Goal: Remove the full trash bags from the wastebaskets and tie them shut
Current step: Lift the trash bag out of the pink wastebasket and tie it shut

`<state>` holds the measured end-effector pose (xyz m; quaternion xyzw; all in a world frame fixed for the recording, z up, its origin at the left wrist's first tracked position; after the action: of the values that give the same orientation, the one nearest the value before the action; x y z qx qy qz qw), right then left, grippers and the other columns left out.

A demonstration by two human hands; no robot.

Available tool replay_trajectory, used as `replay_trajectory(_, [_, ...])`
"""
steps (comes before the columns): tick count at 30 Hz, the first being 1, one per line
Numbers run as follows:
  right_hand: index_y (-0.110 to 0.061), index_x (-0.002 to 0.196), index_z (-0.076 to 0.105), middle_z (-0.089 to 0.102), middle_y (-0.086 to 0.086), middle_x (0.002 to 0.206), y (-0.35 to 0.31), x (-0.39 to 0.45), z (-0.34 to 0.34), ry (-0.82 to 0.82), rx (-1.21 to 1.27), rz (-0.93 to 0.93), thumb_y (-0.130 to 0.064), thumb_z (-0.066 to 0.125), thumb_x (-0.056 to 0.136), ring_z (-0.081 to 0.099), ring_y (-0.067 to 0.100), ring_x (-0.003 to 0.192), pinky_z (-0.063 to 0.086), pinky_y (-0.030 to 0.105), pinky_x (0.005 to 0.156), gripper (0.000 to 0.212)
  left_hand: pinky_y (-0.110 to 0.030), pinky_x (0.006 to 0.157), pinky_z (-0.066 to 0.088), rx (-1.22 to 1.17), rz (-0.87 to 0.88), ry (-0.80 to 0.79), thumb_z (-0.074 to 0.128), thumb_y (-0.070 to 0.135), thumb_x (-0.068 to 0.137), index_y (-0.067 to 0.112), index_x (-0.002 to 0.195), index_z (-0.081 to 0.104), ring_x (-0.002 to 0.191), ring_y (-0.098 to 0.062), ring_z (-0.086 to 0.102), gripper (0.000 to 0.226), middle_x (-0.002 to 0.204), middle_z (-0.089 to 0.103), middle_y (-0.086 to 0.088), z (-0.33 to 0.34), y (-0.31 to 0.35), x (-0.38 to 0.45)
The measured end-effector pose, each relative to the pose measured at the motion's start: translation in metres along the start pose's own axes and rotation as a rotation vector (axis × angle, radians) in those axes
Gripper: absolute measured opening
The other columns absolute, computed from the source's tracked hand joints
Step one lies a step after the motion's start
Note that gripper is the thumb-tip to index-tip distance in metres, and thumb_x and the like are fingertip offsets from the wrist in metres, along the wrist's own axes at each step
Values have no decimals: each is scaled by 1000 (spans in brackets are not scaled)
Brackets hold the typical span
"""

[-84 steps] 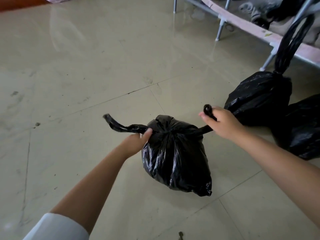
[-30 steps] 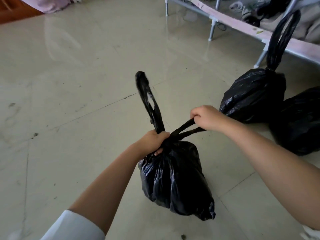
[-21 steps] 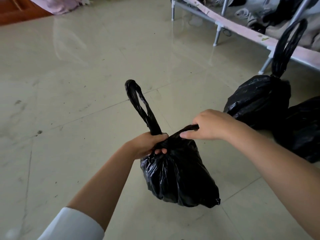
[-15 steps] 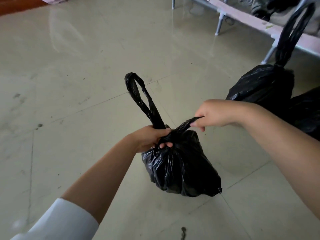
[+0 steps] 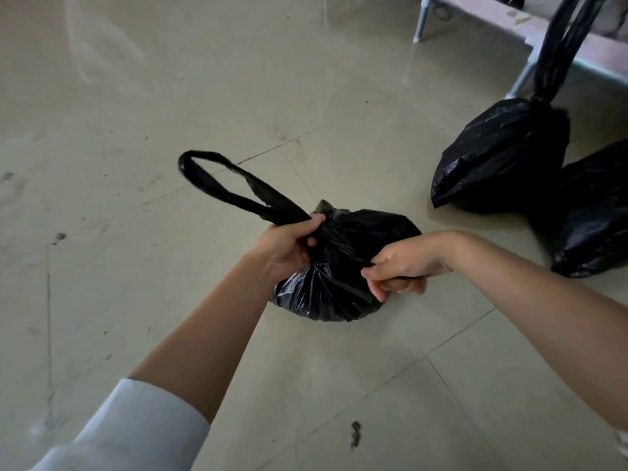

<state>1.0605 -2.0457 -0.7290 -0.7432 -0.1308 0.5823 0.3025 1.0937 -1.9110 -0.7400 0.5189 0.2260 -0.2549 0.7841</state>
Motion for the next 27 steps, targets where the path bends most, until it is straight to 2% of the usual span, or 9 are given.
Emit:
replay_trajectory(4, [-16,78,61,44,-7,59,16,-1,-7,27,-125,130,-30,36,98,41,6,53,38,20,53,35,-8,31,29,106,-18,35,51,-6,88,14,69,57,27,-1,37,28,35,50,8,1,-6,-2])
replay_trajectory(9, [-6,119,59,64,11,114,5,-20,-59,472,-334,62,-21,51,92,53,14,91,40,13,68,31,-12,38,36,245,-58,-22,52,-11,85,16,67,56,30,-1,44,33,39,54,9,1,-8,-2])
replay_trajectory(11, [-9,128,51,56,10,130,-8,-27,-72,695,-376,-88,-13,56,89,52,17,113,35,14,84,40,-16,45,37,316,-69,-52,53,-12,84,17,66,55,32,-1,47,34,40,54,8,2,-8,-2])
replay_trajectory(15, [-18,145,22,12,5,157,-25,-4,-53,602,-472,-211,3,56,78,8,19,145,8,22,115,79,-16,43,33,430,-44,-111,54,-15,81,16,67,54,33,0,49,34,36,54,8,13,-5,-3])
replay_trajectory(19, [-22,141,33,3,-2,158,-23,13,-46,471,-442,-177,2,56,78,-5,21,146,5,37,120,72,-17,52,41,481,8,-144,53,-21,79,13,66,55,36,-2,52,36,39,56,8,15,0,-3])
replay_trajectory(21, [-16,132,48,22,-1,155,-23,15,-46,471,-316,-209,1,55,82,2,19,147,9,34,118,54,-20,57,40,504,51,-125,55,-22,77,14,65,56,41,-4,53,37,41,57,8,13,4,-4])
replay_trajectory(23, [-10,122,57,46,10,142,-22,14,-50,516,-188,-210,-1,54,84,28,18,140,24,31,111,39,-14,46,40,506,119,-76,55,-22,77,13,64,54,39,-3,52,38,40,57,10,8,10,-5])
replay_trajectory(25, [-7,94,63,65,12,103,-24,12,-52,541,-138,-193,-5,54,85,55,19,101,40,29,84,13,-10,38,40,465,224,-15,53,-26,76,10,62,50,36,2,53,39,41,56,10,3,17,-7])
replay_trajectory(27, [-15,65,49,50,2,67,-27,11,-51,549,-134,-181,-6,53,86,46,12,68,32,23,62,23,-10,42,43,451,317,63,52,-27,76,10,60,47,39,5,54,40,44,56,9,-3,20,-8])
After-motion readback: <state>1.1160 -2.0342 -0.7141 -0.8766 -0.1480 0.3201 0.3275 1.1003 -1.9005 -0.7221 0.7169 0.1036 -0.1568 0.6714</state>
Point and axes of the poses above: each hand's wrist, its own x-axis towards the middle knuckle, its own z-axis out of the palm, y = z × x, the point moved 7 cm from there along x, towards the middle knuckle
